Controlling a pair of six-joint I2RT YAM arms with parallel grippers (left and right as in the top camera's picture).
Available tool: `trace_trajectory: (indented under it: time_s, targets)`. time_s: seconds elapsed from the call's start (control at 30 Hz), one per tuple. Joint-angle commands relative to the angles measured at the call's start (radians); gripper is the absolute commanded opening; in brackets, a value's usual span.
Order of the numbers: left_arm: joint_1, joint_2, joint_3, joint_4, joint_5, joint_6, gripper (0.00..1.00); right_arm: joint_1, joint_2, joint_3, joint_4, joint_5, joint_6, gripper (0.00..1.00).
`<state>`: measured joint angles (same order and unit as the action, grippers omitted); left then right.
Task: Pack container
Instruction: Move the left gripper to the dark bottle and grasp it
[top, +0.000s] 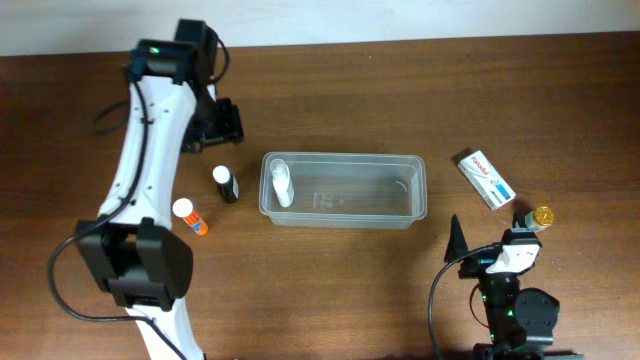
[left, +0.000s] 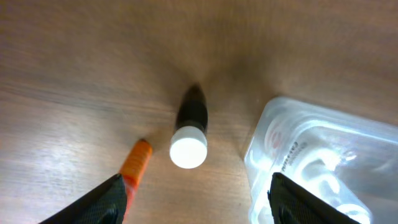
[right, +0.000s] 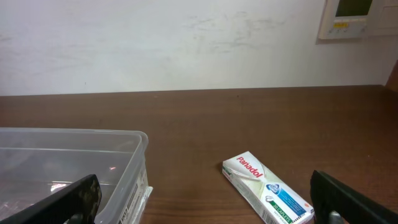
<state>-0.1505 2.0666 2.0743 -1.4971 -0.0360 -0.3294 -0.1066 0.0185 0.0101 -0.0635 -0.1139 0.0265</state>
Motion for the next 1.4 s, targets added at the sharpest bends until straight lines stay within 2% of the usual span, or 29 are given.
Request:
trace_trajectory:
  time_s: [0.0,0.2,0.63,0.97,1.2,1.37]
  targets:
    - [-0.005,-0.018,-0.089,0.029,0.014,0.021,0.74,0.002,-0.003,-0.005,-0.006,0.005,0.007,0.98]
    - [-0.004,-0.018,-0.216,0.111,0.014,0.021,0.74,0.002,-0.003,-0.005,-0.006,0.005,0.007,0.98]
    - [-0.002,-0.018,-0.35,0.224,-0.002,0.055,0.73,0.002,-0.003,-0.005,-0.006,0.005,0.007,0.98]
    - [-0.002,-0.018,-0.354,0.248,-0.016,0.1,0.38,0.002,-0.003,-0.005,-0.006,0.005,0.007,0.98]
    - [-0.002,-0.018,-0.353,0.248,-0.016,0.1,0.34,0.002,-0.003,-0.005,-0.006,0.005,0.007,0.98]
    - [-0.002,-0.018,-0.349,0.248,-0.016,0.1,0.21,0.002,-0.003,-0.005,-0.006,0.005,0.007,0.98]
